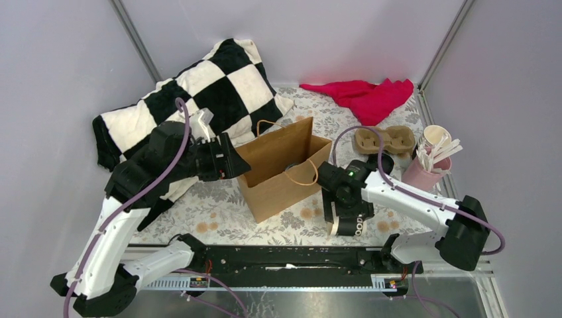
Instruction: Pack the takeout coffee
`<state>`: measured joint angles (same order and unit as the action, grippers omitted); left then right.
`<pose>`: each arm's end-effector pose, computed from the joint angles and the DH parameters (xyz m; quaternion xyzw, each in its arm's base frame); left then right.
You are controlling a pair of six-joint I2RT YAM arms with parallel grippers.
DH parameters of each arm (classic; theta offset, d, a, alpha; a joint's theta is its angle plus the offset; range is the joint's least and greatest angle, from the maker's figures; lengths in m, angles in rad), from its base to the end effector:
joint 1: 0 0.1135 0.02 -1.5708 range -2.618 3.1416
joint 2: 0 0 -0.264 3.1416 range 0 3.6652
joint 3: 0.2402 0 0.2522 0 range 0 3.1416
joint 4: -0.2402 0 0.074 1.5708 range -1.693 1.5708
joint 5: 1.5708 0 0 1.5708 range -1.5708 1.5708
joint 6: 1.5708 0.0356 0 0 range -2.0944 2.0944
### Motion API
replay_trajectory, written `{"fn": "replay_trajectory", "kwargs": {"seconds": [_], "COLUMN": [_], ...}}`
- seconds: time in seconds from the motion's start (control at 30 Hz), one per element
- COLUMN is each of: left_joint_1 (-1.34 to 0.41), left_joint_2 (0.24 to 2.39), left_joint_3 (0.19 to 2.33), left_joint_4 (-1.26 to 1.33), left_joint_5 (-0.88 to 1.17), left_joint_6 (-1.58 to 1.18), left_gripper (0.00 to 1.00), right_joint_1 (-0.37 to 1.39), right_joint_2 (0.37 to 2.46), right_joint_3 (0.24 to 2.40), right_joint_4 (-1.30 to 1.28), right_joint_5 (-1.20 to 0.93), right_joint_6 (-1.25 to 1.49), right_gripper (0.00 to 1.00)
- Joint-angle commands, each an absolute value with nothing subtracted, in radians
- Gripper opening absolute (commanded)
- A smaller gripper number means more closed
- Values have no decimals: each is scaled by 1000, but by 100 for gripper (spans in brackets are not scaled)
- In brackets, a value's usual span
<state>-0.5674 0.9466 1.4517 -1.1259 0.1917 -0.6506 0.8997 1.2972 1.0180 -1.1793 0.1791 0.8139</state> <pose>0.1141 -0.0808 0.4354 0.0069 0.8863 -0.3302 0.3247 0.1374 0.1628 0.2495 -0.0376 0.9937 -0.0162 0.1041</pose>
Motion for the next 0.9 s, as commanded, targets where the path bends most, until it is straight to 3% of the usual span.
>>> {"fn": "replay_trajectory", "kwargs": {"seconds": [0.0,0.13,0.33,0.87], "left_joint_1": [-564,-565,-565,-564], "left_joint_2": [897,877,843,834], "left_joint_3": [1479,1480,1478,1496], "left_joint_4": [-1099,-1103,-1117,-1157], "left_joint_5": [211,213,191,187], "left_joint_6": [-646,-653,-676,-696], "left_gripper": [84,84,84,84], "right_joint_1": [964,992,997,992], "right_joint_2": [1329,1404,1419,1559], "right_joint_3": [1064,1078,1000,1009], "right_joint_4": [-1208,-1181,-1068,-1010], "right_joint_5": [315,329,397,700], "right_joint_6": [903,915,981,1087], "right_gripper": [98,97,89,78]}}
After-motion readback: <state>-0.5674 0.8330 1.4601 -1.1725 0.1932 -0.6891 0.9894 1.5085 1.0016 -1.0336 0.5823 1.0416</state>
